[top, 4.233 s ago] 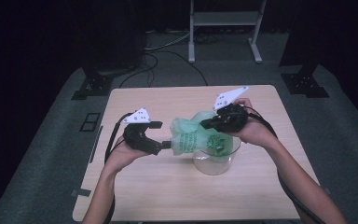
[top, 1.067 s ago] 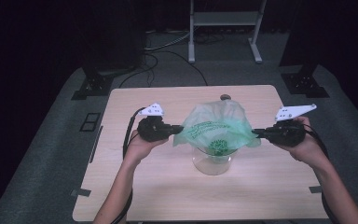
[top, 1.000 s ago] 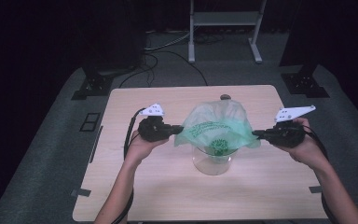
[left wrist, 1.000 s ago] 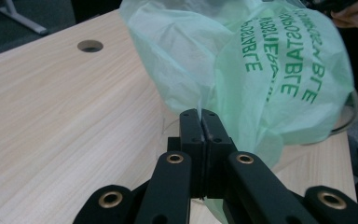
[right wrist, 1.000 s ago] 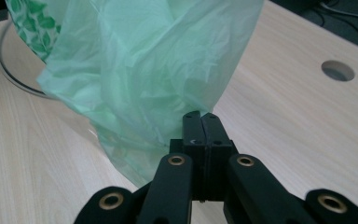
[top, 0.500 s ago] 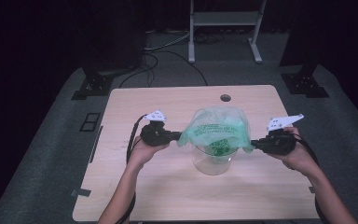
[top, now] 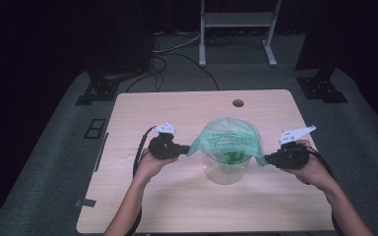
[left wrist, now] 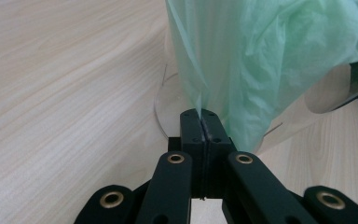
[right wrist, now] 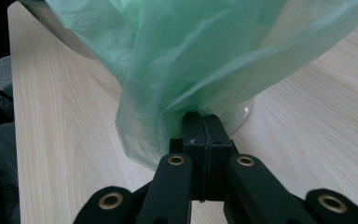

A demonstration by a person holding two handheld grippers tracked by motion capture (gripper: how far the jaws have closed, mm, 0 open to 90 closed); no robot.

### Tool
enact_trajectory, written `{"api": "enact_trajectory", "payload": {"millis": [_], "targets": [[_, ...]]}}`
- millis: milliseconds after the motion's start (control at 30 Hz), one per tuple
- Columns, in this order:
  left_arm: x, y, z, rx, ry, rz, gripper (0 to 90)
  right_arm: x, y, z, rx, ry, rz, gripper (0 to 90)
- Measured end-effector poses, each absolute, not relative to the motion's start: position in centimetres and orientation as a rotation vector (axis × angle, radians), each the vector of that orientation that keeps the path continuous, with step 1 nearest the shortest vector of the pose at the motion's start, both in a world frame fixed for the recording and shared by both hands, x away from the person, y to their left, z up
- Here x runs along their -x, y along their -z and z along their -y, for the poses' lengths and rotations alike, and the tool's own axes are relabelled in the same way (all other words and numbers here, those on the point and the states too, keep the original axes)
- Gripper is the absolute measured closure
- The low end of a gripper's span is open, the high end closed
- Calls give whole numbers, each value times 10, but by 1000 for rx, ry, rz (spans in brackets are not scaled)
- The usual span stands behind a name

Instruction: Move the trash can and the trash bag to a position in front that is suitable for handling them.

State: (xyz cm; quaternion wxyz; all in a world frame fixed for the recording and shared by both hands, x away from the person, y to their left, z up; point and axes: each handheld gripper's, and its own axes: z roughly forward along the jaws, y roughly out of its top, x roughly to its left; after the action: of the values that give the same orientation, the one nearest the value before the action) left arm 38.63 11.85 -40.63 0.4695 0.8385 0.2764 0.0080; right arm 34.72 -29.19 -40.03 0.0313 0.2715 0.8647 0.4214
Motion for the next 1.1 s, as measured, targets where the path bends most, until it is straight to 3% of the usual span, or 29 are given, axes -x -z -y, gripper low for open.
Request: {"api": "enact_trajectory", "payload": {"millis": [867, 1100], "targets": [[-385, 408, -158, -2027, -84, -769, 895, -364, 401, 236, -749, -1318, -2679, 900], [-383, 397, -164, -1991, -105, -772, 661, -360, 396, 256, -785, -1337, -2666, 740]]}}
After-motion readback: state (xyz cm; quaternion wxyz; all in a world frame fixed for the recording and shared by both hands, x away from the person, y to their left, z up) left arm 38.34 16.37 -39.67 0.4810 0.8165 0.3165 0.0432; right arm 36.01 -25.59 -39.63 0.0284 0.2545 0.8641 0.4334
